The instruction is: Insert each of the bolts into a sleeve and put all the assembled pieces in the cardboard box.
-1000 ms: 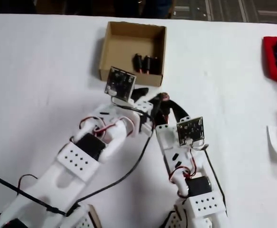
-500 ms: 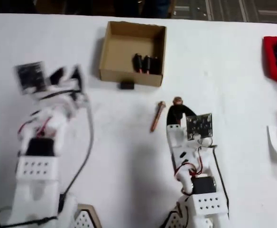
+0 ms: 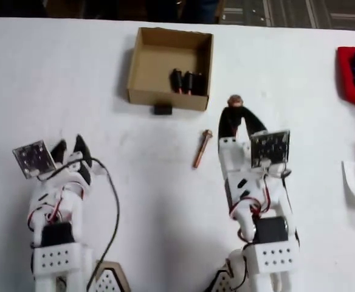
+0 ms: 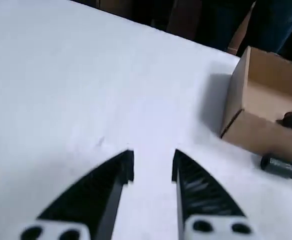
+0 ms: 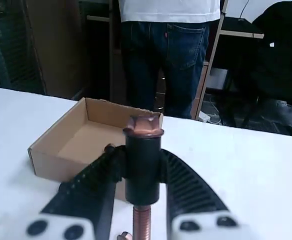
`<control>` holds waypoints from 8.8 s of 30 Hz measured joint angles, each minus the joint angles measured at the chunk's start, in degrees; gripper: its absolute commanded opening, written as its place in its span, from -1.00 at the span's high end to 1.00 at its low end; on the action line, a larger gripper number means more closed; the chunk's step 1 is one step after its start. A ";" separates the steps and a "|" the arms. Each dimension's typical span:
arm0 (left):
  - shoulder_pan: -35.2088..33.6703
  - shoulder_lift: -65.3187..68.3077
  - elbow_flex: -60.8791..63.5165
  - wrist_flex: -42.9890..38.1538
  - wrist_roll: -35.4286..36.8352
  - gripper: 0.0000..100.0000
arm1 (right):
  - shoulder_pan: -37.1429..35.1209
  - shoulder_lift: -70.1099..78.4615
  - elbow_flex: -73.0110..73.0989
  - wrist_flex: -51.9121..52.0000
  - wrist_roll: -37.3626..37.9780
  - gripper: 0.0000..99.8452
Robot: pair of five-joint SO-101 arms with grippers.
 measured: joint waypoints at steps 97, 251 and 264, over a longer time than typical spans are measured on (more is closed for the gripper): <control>0.62 -7.74 0.26 26.73 -0.09 0.71 | -16.44 141.89 -166.59 84.22 44.22 0.71; 44.92 154.37 -166.51 73.76 1.93 0.95 | 33.49 26.46 -29.98 57.32 12.40 0.96; 44.66 138.90 -178.64 81.67 1.93 0.95 | 33.41 24.00 -16.70 45.98 12.40 0.96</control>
